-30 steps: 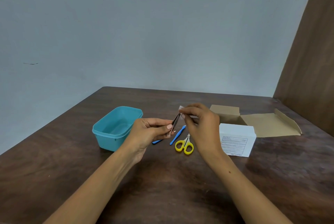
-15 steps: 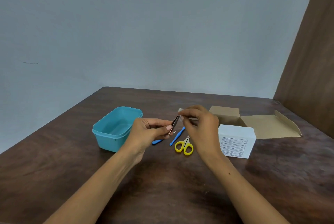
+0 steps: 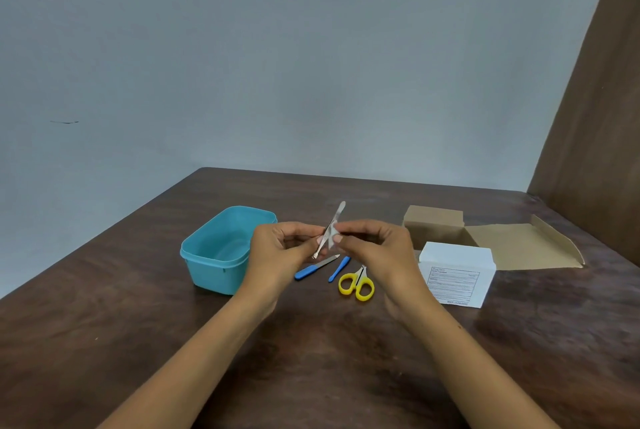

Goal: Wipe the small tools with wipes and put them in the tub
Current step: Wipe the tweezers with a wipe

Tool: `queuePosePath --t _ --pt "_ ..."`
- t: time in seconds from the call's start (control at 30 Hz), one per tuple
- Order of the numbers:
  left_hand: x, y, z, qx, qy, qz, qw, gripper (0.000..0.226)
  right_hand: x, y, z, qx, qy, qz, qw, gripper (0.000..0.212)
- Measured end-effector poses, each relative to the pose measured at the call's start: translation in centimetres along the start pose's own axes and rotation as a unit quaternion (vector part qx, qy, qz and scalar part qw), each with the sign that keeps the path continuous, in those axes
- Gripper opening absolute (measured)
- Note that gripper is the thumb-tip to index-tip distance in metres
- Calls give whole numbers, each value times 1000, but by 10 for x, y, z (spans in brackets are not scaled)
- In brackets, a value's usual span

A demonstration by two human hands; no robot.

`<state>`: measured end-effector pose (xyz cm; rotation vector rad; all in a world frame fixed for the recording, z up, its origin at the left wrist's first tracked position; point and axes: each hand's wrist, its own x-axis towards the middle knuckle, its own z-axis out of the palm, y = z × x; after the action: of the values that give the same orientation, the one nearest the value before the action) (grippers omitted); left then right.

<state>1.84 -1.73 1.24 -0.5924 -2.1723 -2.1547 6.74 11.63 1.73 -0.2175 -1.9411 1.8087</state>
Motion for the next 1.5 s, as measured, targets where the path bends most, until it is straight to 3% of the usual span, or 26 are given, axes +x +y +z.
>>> queuePosePath --t 0.2,0.4,0.53,0.63,0.83,1.0,1.2,1.5 --pt "2 -6 0 86 27 116 989 23 0 -5 -2 190 -35 107 975 20" --pt "-3 -11 5 194 52 249 947 21 -2 0 -3 208 -34 104 972 24" --pt "-4 -12 5 232 57 292 926 19 -3 1 0 164 -19 95 982 22" --pt "-3 -12 5 223 45 281 932 22 -1 -1 1 148 -2 90 985 28" --pt "-1 -10 6 117 12 172 978 33 1 -3 2 140 13 75 987 37" --pt "-5 -13 7 119 55 194 972 33 -3 3 9 107 0 46 993 36" --pt "-6 -10 10 100 56 203 972 35 1 -1 4 122 55 35 990 45" --pt "-4 -12 6 108 61 210 970 27 -2 4 12 86 28 24 996 44"
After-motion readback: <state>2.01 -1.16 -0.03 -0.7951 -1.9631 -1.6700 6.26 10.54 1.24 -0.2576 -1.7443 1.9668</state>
